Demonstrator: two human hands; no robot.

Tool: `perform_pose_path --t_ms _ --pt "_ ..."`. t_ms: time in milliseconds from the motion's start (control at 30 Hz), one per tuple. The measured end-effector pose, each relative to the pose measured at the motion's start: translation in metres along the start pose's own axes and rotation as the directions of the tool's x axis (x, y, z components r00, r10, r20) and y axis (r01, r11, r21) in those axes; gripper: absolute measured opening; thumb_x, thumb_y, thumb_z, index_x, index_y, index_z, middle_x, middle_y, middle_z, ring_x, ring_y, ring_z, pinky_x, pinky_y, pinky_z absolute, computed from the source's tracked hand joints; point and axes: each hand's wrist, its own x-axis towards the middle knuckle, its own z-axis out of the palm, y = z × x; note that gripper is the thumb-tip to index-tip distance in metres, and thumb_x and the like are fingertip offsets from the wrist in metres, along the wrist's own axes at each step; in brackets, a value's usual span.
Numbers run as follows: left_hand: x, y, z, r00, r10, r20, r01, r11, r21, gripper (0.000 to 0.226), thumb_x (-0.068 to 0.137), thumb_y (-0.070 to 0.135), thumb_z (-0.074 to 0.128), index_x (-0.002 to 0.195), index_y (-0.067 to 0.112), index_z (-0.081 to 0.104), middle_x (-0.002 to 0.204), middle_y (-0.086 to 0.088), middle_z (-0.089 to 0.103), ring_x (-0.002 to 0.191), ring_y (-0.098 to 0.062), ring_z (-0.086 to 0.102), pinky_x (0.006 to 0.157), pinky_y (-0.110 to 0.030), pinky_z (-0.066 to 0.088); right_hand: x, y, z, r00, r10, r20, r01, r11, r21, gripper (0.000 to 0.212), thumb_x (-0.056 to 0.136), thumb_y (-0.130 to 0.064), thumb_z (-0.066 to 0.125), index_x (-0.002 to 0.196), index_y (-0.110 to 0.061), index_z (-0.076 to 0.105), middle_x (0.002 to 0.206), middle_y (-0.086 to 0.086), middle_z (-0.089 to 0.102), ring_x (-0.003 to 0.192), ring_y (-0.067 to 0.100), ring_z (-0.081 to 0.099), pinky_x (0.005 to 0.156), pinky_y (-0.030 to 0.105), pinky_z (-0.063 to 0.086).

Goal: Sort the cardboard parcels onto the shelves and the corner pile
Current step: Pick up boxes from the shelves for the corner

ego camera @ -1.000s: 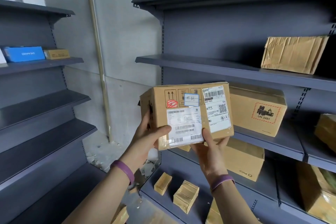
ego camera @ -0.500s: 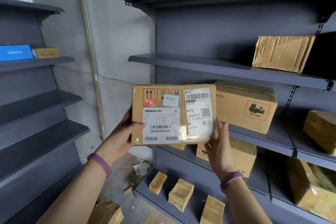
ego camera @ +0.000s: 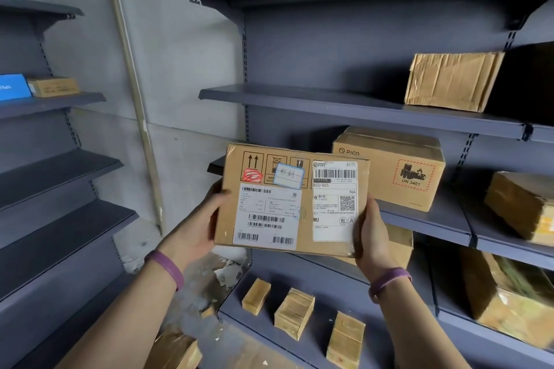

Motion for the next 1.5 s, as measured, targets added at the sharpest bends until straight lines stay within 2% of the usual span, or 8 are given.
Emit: perform_pose_path --t_ms 167,300,567,767,1000,1267,1400,1500 --pt "0.023 0.006 0.003 0.987 -0.124 -0.098 0.118 0.991 -0.061 0.069 0.090 0.079 0.019 0.114 0.038 0.070 0.112 -0.001 0.075 0.102 -0.025 0.071 0.092 -0.048 0.053 -0.008 -0.001 0.006 0.999 -0.026 -0.028 0.025 0.999 -0.039 0.048 0.102 -0.053 0.027 0.105 -0.028 0.069 0.102 0.001 0.076 0.098 0.023 0.072 0.100 0.052 0.050" --pt "0.045 -0.001 0.003 0.985 -0.158 -0.071 0.158 0.987 -0.007 0.071 0.088 0.082 0.019 0.109 0.040 0.072 0.108 0.001 0.076 0.103 -0.026 0.070 0.096 -0.049 0.052 -0.021 -0.001 0.005 0.990 -0.059 -0.131 0.052 0.997 -0.055 0.045 0.104 -0.051 0.030 0.097 -0.029 0.068 0.085 -0.009 0.077 0.085 0.011 0.073 0.091 0.041 0.054" --pt "0.074 -0.018 0.045 0.968 -0.227 0.109 0.221 0.973 0.064 0.069 0.086 0.083 0.023 0.105 0.040 0.073 0.105 0.002 0.076 0.106 -0.028 0.067 0.103 -0.053 0.046 -0.057 -0.006 -0.027 0.921 -0.044 -0.388 0.038 0.999 -0.024 0.050 0.096 -0.065 0.035 0.097 -0.035 0.075 0.106 -0.003 0.076 0.106 0.023 0.068 0.103 0.052 0.048" --pt "0.077 -0.042 0.130 0.894 -0.289 0.343 0.246 0.955 0.164 0.072 0.082 0.088 0.024 0.117 0.043 0.069 0.113 0.003 0.074 0.111 -0.027 0.065 0.102 -0.056 0.046 -0.111 -0.014 -0.091 0.757 -0.070 -0.649 0.086 0.996 -0.007 0.058 0.091 -0.072 0.038 0.117 -0.031 0.069 0.114 -0.001 0.073 0.105 0.020 0.068 0.089 0.044 0.055" --pt "0.047 -0.076 0.267 0.741 -0.324 0.589 0.223 0.945 0.239 0.075 0.075 0.093 0.027 0.118 0.046 0.067 0.118 0.003 0.071 0.116 -0.027 0.061 0.104 -0.058 0.043 -0.198 -0.032 -0.183 0.510 -0.091 -0.855 0.188 0.982 0.007 0.049 0.093 -0.064 0.042 0.098 -0.026 0.072 0.106 0.004 0.073 0.100 0.027 0.067 0.097 0.051 0.051" --pt "-0.017 -0.114 0.449 0.577 -0.338 0.744 0.199 0.941 0.274 0.079 0.078 0.091 0.028 0.114 0.035 0.071 0.113 -0.002 0.073 0.111 -0.030 0.065 0.101 -0.057 0.046 -0.298 -0.062 -0.314 0.326 -0.130 -0.937 0.264 0.964 -0.041 0.059 0.085 -0.072 0.043 0.114 -0.028 0.068 0.117 0.005 0.071 0.108 0.028 0.066 0.094 0.049 0.052" --pt "-0.054 -0.134 0.538 0.547 -0.371 0.751 0.218 0.929 0.300 0.100 0.051 0.103 0.041 0.120 0.035 0.066 0.118 -0.006 0.070 0.113 -0.032 0.061 0.102 -0.058 0.044 -0.345 -0.082 -0.380 0.267 -0.146 -0.953 0.276 0.959 -0.070 0.064 0.080 -0.074 0.046 0.116 -0.027 0.068 0.117 0.004 0.072 0.110 0.028 0.066 0.102 0.055 0.047" --pt "-0.082 -0.142 0.596 0.540 -0.369 0.757 0.217 0.929 0.299 0.068 0.078 0.088 0.038 0.103 0.033 0.069 0.116 -0.009 0.070 0.112 -0.034 0.061 0.103 -0.051 0.044 -0.378 -0.094 -0.427 0.213 -0.130 -0.968 0.278 0.958 -0.068 0.050 0.094 -0.066 0.039 0.107 -0.028 0.070 0.110 0.003 0.074 0.105 0.027 0.068 0.098 0.054 0.050"
